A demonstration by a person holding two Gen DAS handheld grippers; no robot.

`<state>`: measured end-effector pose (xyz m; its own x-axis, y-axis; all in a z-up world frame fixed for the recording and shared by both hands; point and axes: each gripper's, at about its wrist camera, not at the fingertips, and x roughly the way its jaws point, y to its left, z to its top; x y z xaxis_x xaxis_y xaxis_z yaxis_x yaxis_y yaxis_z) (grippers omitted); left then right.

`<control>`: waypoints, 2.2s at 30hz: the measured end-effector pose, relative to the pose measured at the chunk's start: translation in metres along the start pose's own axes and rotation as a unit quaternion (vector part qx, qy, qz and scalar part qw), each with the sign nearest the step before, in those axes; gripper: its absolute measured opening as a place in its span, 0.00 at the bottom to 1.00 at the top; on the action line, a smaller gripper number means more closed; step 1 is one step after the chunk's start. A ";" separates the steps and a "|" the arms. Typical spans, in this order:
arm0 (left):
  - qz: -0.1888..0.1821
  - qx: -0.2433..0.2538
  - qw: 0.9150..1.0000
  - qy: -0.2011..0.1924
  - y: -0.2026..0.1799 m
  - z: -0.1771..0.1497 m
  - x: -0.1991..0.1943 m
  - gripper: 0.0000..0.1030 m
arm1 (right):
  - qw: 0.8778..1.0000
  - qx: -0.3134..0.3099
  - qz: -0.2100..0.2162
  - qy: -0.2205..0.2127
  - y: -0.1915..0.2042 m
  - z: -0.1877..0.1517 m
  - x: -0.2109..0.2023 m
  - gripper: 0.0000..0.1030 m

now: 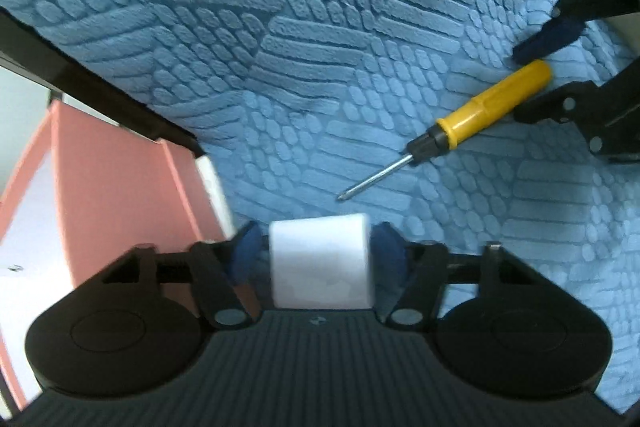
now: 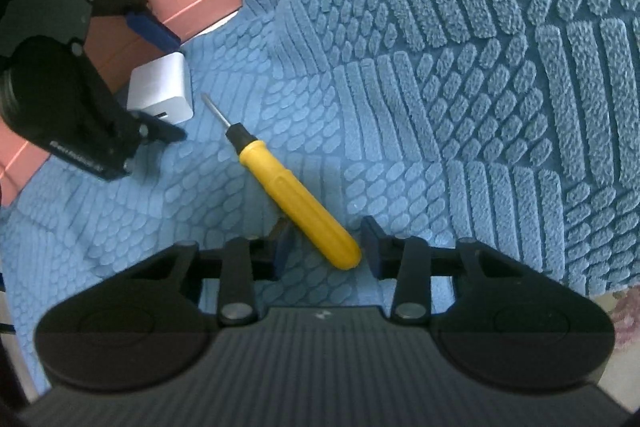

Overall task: Organize rigid objects
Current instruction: 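Reach the right tool to the yellow screwdriver handle while the left tool approaches the second white charger, then close the left gripper on the white charger while the right gripper grasps the screwdriver handle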

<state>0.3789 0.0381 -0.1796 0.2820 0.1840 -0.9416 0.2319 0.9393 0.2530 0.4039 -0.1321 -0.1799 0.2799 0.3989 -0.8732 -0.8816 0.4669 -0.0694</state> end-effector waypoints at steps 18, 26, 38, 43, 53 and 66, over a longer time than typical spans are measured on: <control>-0.069 -0.110 0.990 -0.045 0.001 -0.031 -0.043 0.56 | 0.996 0.078 -0.049 0.010 0.058 -0.004 -0.011 0.21; -0.104 -0.149 0.982 -0.051 -0.010 -0.064 -0.060 0.56 | 0.985 0.157 -0.065 -0.009 0.101 -0.010 -0.030 0.19; -0.140 -0.165 0.974 -0.064 -0.031 -0.112 -0.087 0.56 | 0.956 0.274 -0.099 -0.042 0.151 -0.064 -0.057 0.19; -0.149 -0.154 0.975 -0.052 -0.041 -0.128 -0.092 0.56 | 0.936 0.330 -0.105 -0.068 0.171 -0.086 -0.073 0.19; -0.143 -0.157 0.976 -0.052 -0.052 -0.136 -0.089 0.56 | 0.922 0.359 -0.123 -0.084 0.197 -0.108 -0.076 0.19; -0.120 -0.168 0.975 -0.079 -0.059 -0.103 -0.059 0.55 | 0.900 0.409 -0.097 -0.113 0.184 -0.119 -0.064 0.21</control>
<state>0.2525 0.0018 -0.1615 0.4036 -0.0746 -0.9119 -0.0016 0.9966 -0.0822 0.1788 -0.1660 -0.1940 0.5499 0.3536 -0.7567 -0.2585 0.9335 0.2484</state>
